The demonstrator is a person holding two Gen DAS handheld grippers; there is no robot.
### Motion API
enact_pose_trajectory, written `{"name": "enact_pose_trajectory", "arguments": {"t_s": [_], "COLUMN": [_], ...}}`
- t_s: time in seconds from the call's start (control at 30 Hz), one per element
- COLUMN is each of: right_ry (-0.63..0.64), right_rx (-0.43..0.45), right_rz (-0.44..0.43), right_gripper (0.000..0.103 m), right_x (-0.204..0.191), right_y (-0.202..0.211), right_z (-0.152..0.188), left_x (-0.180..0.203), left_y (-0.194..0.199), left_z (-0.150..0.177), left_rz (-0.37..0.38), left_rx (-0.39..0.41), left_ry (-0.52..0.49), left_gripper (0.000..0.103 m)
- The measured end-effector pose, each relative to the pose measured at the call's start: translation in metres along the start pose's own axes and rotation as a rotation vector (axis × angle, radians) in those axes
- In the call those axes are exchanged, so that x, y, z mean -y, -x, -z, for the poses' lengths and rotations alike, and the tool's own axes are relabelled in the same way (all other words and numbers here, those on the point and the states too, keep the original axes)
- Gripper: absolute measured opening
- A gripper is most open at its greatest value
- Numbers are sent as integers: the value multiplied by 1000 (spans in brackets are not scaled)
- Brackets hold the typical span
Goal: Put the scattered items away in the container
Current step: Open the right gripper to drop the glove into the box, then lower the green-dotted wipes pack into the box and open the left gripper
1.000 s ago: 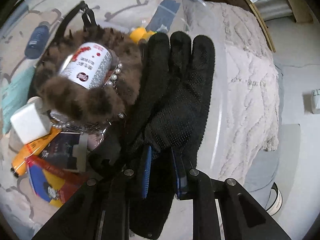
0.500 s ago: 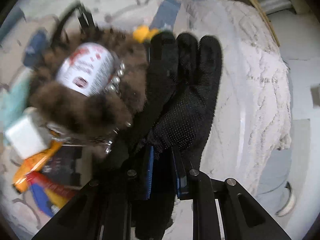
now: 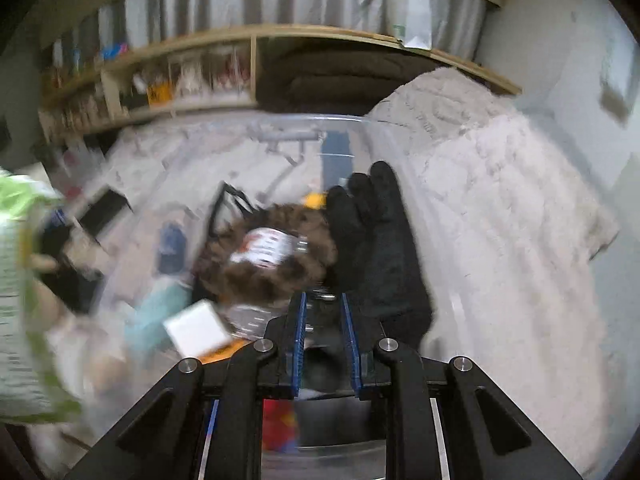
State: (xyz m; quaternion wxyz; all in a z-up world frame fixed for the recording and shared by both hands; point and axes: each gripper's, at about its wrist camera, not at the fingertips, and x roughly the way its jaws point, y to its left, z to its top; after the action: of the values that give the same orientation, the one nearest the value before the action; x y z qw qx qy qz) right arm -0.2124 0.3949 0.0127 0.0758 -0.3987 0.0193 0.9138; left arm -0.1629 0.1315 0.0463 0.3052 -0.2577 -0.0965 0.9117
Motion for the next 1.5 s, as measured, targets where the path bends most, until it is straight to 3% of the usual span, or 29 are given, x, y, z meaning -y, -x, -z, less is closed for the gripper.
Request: {"name": "enact_pose_trajectory", "arguments": {"t_s": [0.2,0.4,0.6,0.77,0.9,1.07,1.5], "right_ry": [-119,-114,-146,-177,-210,-231,-228], "right_rx": [98,138,142,147,149,151,172], "right_rz": [-85,-166,-240,-269,-282,-290,-361], "right_gripper": [20,20,20,20,20,20,20], "right_x": [3,2,11,22,34,42,50], "right_y": [10,11,8,6,3,-3,-7], "right_z": [9,24,32,36,38,38,36], "left_x": [26,35,47,61,70,81,57], "left_y": [-38,-54,-77,-121,-161,-213,-316], "left_z": [-26,-53,-84,-97,-105,-108,-89], "left_rz": [-75,-98,-73,-58,-26,-32,-64], "left_rx": [-44,-46,-29,-44,-58,-67,-348], "left_ry": [-183,-252,-284,-386,-483,-681,-988], "left_gripper": [52,51,51,51,51,51,52]}}
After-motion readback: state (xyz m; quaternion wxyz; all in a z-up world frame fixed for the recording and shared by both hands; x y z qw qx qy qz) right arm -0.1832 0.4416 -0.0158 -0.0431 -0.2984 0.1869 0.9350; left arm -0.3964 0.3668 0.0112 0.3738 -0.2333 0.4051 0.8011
